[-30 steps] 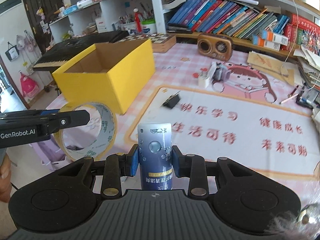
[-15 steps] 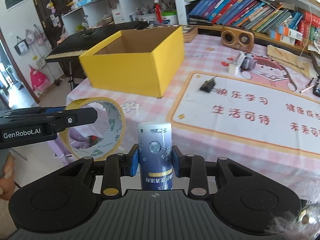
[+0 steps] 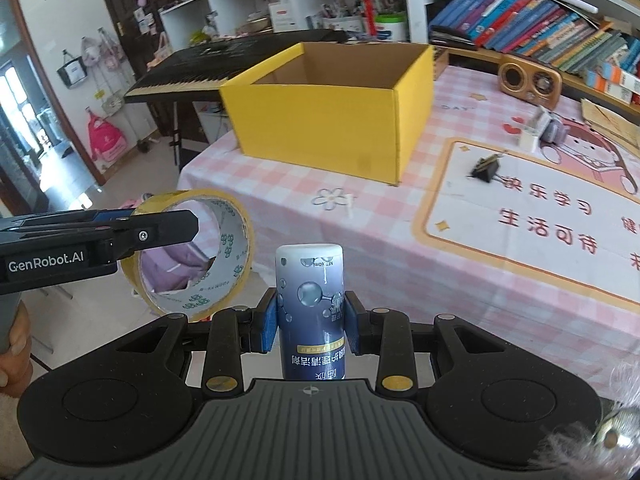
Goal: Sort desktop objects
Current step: 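Carry tape roll with left tool while right tool carries spray bottle to yellow box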
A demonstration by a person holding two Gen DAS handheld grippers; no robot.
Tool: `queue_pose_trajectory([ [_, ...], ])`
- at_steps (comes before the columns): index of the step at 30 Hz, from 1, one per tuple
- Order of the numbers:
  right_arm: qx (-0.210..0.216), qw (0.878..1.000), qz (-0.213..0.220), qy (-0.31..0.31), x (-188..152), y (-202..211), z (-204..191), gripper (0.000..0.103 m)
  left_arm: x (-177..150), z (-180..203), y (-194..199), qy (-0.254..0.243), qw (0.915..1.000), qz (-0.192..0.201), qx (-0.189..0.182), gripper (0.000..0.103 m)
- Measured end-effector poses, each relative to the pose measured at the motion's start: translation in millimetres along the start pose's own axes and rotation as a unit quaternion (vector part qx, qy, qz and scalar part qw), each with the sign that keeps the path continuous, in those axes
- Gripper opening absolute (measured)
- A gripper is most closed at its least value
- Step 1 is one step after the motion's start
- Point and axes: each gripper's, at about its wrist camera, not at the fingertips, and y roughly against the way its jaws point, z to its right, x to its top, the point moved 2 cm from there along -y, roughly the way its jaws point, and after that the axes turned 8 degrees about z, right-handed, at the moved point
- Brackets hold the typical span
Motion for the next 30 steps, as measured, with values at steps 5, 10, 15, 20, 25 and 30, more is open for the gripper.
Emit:
queue_pose_trajectory([
  [5, 0.008, 1.000, -0.001, 0.012, 2.2, -3.7, -9.0, 0.031, 0.7, -8.8, 6.0, 0.008, 0.9999, 0.007, 0.009, 0.040],
  [10, 0.012, 1.000, -0.001, 0.019, 4.6, -4.6, -14.0, 0.031, 3.3, -12.8, 9.3, 0.013, 0.9997, 0.015, 0.014, 0.040],
  [15, 0.013, 1.000, -0.003, 0.028, 6.7, -4.2, -16.4, 0.031, 3.6, -14.2, 9.4, 0.019, 0.9996, 0.017, 0.014, 0.040],
  [20, 0.010, 0.999, -0.008, 0.029, 7.2, -5.9, -14.6, 0.031, 2.5, -14.2, 4.6, 0.023, 0.9996, 0.013, 0.011, 0.040],
  [25, 0.011, 1.000, -0.010, 0.027, 9.6, -10.7, -9.9, 0.031, 4.0, -14.0, -3.0, 0.023, 0.9996, 0.009, 0.012, 0.040],
  [30, 0.017, 1.000, -0.007, 0.025, 18.4, -19.2, -6.0, 0.031, 11.5, -15.8, -10.6, 0.018, 0.9996, 0.010, 0.017, 0.040],
])
